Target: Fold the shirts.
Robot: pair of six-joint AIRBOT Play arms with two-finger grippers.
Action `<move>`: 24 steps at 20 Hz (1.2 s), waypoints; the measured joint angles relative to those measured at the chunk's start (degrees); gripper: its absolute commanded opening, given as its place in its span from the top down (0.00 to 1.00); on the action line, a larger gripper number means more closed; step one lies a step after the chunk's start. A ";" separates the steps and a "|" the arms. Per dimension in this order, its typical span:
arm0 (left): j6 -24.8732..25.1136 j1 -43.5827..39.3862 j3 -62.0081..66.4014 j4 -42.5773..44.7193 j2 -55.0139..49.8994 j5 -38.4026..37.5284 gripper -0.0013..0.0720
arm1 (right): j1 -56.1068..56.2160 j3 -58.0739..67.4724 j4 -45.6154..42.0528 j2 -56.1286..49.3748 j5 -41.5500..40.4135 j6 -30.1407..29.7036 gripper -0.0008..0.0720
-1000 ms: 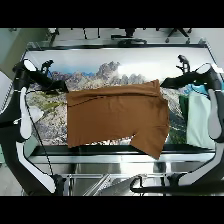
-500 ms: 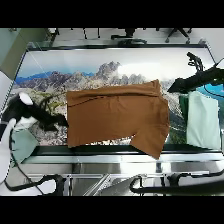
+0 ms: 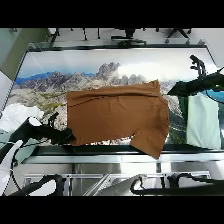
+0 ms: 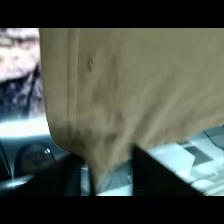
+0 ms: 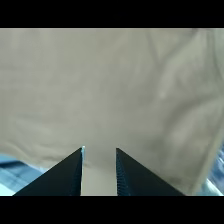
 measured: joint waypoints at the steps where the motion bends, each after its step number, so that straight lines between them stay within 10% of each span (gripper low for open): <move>1: 0.48 -0.04 0.28 0.00 0.00 1.46 0.96 | 0.00 -0.15 0.76 -0.44 -0.70 0.00 0.65; 8: 2.54 -0.02 8.90 0.50 -0.52 2.03 0.96 | -0.57 -4.52 -3.80 1.03 2.43 2.60 0.67; 11: 2.93 0.00 11.76 1.33 -2.86 0.02 0.96 | -0.61 -12.70 -10.71 5.88 2.91 5.57 0.27; 24: 3.56 0.00 15.56 1.97 -7.80 -6.54 0.96 | -0.59 -39.28 -12.37 4.59 -6.25 7.80 0.39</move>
